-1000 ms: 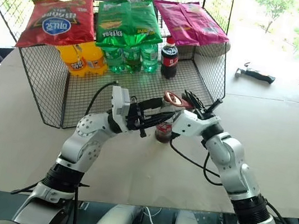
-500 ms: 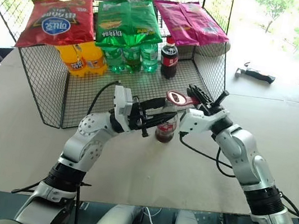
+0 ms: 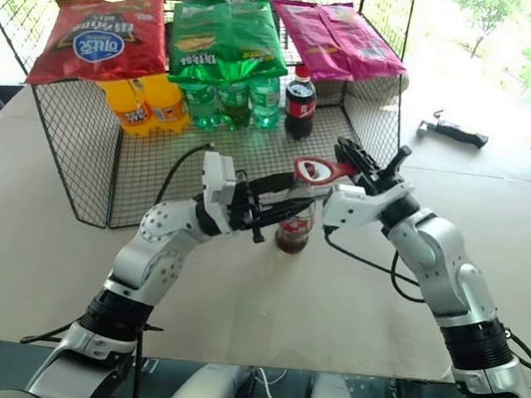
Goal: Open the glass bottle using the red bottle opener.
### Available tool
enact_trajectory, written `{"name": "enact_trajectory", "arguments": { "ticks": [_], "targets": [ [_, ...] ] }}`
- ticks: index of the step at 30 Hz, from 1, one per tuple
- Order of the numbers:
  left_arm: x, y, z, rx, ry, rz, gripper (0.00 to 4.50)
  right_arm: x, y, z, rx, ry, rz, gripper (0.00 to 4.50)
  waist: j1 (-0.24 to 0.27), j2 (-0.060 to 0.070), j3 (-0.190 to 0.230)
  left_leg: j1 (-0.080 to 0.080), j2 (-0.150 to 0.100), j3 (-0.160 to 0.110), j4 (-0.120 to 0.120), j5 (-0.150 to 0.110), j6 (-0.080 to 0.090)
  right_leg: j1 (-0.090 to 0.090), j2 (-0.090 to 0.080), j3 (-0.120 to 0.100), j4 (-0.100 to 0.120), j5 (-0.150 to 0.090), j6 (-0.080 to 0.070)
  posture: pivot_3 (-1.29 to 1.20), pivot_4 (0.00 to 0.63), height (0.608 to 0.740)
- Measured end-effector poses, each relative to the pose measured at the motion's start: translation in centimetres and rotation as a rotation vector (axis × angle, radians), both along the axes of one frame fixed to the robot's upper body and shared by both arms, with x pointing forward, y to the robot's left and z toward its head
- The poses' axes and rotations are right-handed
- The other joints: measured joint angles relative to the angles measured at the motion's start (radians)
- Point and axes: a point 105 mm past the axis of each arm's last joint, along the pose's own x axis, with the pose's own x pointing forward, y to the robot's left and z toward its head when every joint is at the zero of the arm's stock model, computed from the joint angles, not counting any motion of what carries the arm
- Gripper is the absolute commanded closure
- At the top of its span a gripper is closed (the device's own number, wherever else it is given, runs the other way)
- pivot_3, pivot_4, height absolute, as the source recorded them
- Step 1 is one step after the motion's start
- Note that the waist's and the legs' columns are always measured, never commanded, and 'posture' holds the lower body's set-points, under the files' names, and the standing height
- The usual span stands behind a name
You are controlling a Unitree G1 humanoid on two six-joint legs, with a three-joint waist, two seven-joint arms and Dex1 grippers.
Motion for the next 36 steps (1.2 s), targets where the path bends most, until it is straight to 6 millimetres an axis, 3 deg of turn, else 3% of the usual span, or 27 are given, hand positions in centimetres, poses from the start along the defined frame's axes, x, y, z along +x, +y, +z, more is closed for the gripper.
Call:
{"name": "enact_trajectory", "arguments": {
  "ticks": [15,26,36],
  "targets": [
    [0.0,0.1,0.0,-0.002,-0.001,0.002,2.56,0.2,-0.5,1.5,0.015,-0.064,-0.019,4.50,-0.002,0.000,0.000,0.000,0.000,0.000,0.000,0.000,0.000,0.000,0.000,0.000,0.000,0.000,0.000,0.00,0.150,0.740],
    [-0.1,0.1,-0.1,-0.001,0.000,0.003,2.56,-0.6,1.1,-3.0,0.111,0.186,0.031,4.50,-0.001,0.000,0.000,0.000,0.000,0.000,0.000,0.000,0.000,0.000,0.000,0.000,0.000,0.000,0.000,0.00,0.150,0.740],
    [-0.1,0.2,-0.2,0.001,-0.001,0.002,2.56,-1.0,1.3,-3.3,0.104,0.197,0.040,4.50,0.000,0.000,0.000,0.001,0.000,0.000,0.000,0.000,0.000,0.001,0.000,0.000,0.000,0.000,0.000,0.00,0.150,0.740]
  ]
}}
